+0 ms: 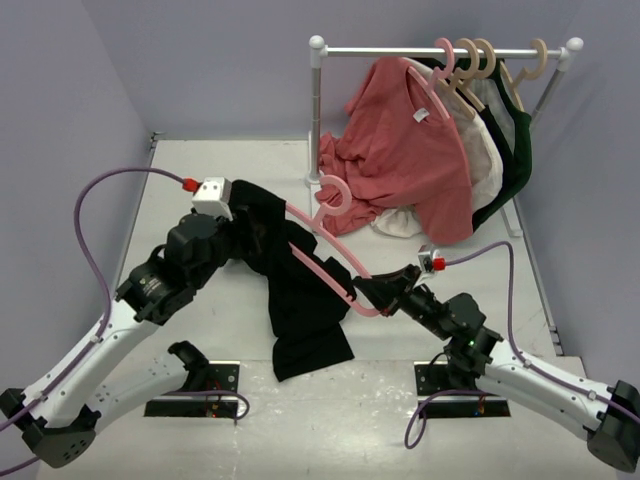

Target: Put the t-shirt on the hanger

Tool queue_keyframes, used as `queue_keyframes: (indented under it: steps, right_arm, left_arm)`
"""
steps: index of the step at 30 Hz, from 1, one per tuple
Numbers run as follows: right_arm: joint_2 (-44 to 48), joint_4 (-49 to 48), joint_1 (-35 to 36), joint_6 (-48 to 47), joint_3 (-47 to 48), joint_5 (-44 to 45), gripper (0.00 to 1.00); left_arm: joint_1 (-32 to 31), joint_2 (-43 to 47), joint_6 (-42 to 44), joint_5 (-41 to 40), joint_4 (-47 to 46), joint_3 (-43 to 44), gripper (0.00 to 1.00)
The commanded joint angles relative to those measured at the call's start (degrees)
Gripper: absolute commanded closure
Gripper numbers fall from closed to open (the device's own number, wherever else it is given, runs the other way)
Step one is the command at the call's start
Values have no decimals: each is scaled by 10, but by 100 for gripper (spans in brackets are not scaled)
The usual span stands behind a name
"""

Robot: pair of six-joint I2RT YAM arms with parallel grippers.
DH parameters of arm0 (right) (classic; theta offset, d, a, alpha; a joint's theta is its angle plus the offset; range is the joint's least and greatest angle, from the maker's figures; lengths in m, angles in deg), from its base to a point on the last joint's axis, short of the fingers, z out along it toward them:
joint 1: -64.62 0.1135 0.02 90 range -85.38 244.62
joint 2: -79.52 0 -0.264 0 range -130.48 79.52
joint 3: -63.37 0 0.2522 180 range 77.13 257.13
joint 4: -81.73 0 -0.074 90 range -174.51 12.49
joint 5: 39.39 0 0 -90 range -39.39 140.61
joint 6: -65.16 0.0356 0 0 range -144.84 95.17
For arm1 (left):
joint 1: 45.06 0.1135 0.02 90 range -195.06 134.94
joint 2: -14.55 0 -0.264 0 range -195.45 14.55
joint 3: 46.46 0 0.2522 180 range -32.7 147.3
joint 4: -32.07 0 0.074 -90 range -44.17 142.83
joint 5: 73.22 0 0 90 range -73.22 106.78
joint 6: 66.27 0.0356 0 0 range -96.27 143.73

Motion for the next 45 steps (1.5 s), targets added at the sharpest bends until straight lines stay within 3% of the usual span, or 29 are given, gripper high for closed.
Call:
queue_keyframes:
  steps: [1,3,10,16,20,23,28,30,34,38,41,45]
  right_arm:
    - [25,-119,0,7,-4,23,100]
    - [19,-120,1,4,1,15,100]
    - [1,-73,0,-5,30,13,100]
    - [-13,-42,0,-15,47,34,100]
    - [-23,-48,0,-15,55,15,100]
    - [-26,-47,1,-15,61,14,100]
    - [-28,-37,0,-18,74,-15,100]
    - [-31,-32,0,-19,78,-17,100]
    - [-36,-23,0,-21,81,-14,100]
    - [-41,21,0,-30,92,7,100]
    - [-61,98,0,-57,132,26,100]
    - [-74,207,0,-110,176,-34,100]
  left_arm:
    - [2,-9,-38,-10,-27,-51,26]
    - [2,-27,-36,31,-78,-59,22]
    - [2,-75,-42,106,-138,-43,26]
    - [2,-60,-46,102,-151,-48,27]
    - [2,-65,-51,55,-143,-38,26]
    - [2,-86,-53,23,-128,-24,41]
    - [2,-120,-48,15,-138,-23,54]
    - [2,-124,-47,19,-147,-23,78]
    - [2,-121,-43,20,-153,-21,98]
    - [3,-117,-25,16,-119,3,100]
    - [3,-104,-2,18,-42,52,100]
    - [4,-99,26,-4,75,128,100]
